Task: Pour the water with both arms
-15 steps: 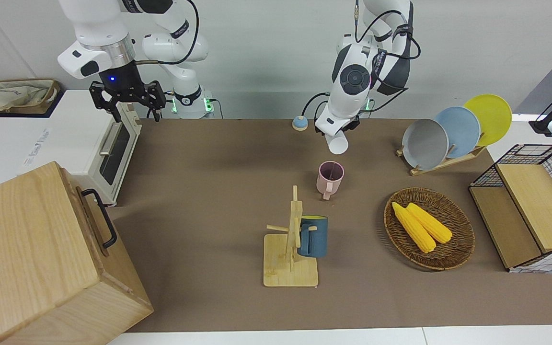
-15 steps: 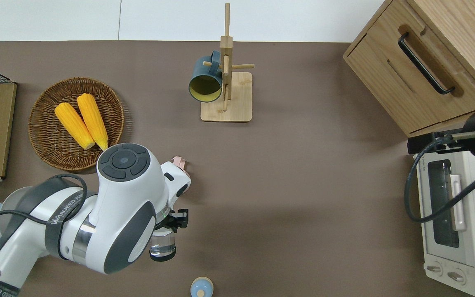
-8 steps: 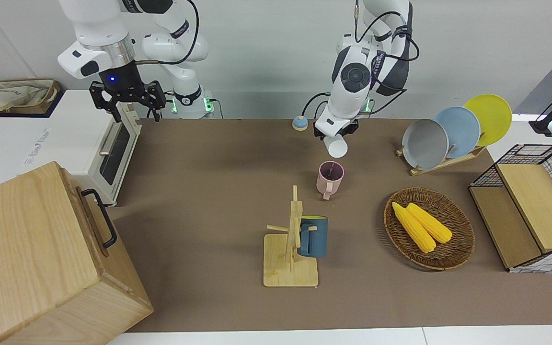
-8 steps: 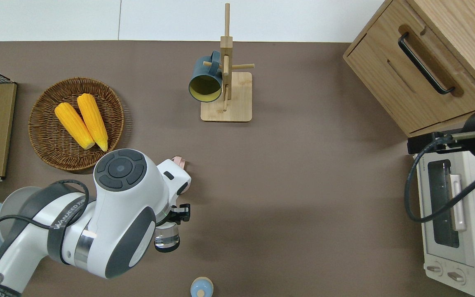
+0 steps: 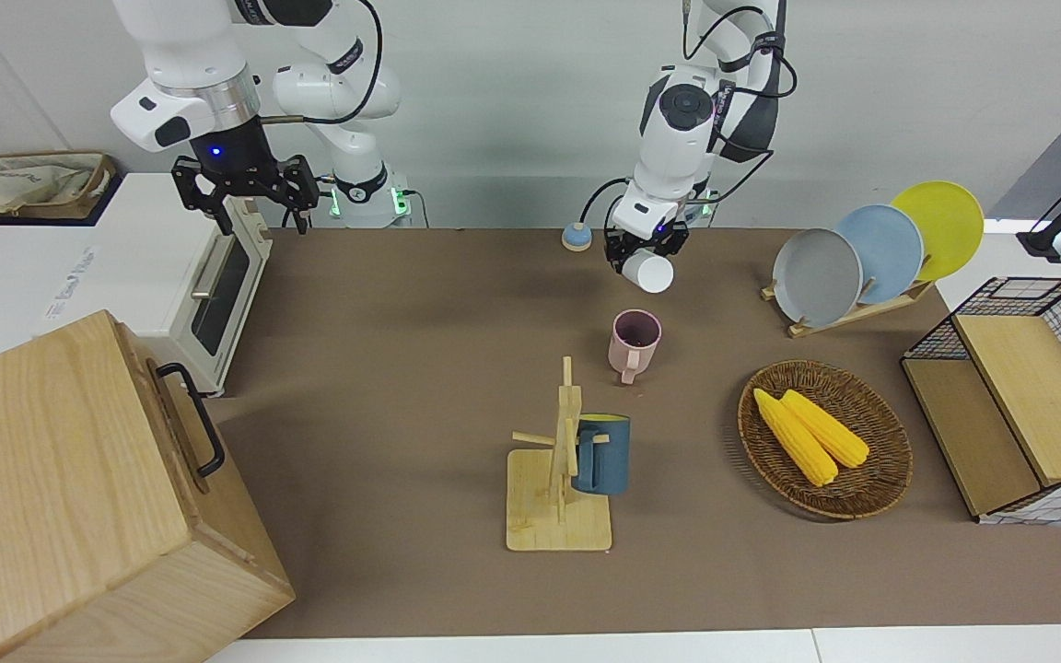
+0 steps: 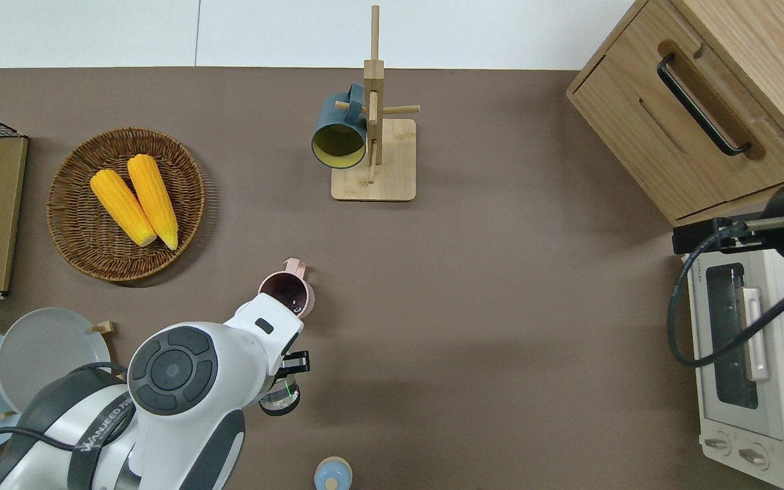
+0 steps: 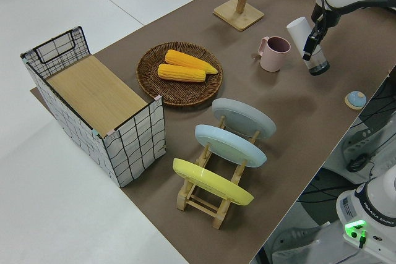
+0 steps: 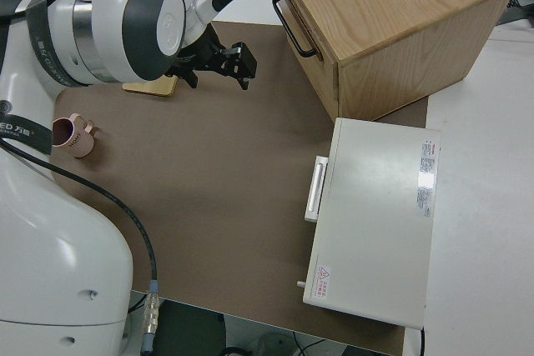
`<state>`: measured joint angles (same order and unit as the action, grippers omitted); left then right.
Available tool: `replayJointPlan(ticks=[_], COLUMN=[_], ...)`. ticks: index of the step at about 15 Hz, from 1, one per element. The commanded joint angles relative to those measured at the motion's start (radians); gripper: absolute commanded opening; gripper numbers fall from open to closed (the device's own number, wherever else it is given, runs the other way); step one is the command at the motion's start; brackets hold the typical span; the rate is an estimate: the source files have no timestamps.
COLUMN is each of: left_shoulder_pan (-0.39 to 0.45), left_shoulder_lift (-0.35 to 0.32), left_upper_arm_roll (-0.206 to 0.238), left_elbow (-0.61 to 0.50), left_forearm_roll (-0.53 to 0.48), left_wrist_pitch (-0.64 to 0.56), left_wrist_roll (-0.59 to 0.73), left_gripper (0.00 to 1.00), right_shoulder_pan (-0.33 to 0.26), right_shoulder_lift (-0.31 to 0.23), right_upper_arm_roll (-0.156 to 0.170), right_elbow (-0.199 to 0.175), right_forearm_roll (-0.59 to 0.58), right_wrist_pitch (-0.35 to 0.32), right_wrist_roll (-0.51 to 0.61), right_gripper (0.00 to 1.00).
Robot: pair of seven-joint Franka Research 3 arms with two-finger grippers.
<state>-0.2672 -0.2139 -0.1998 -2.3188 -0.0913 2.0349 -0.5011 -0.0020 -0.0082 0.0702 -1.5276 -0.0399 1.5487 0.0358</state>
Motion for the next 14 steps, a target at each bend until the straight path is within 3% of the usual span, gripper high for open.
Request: replayJointPlan(ticks=[1, 6, 14], left_shoulder_pan=[0.002, 0.066, 0.273], left_shoulder_lift=[-0.041, -0.025, 0.011], left_upper_arm_roll=[0.005, 0.014, 0.017], left_elbow=[-0.025, -0.021, 0.064], left_forearm_roll=[0.008, 0.131, 0.261], left_wrist_pitch=[0.024, 0.1, 0.206], left_wrist_roll=[-0.025, -0.115, -0.134], left_gripper=[0.0, 0.0, 0.0], right_shoulder_pan=[-0.004, -0.004, -0.004], right_shoulder_lift=[-0.016, -0.016, -0.016], right_upper_arm_roll=[0.0, 0.0, 0.0], right_elbow=[-0.016, -0.016, -0.016], right_forearm_roll=[0.003, 0.003, 0.003], right_wrist_pitch=[-0.004, -0.004, -0.004], right_wrist_roll=[-0.016, -0.016, -0.014], right_gripper=[0.992, 0.992, 0.992])
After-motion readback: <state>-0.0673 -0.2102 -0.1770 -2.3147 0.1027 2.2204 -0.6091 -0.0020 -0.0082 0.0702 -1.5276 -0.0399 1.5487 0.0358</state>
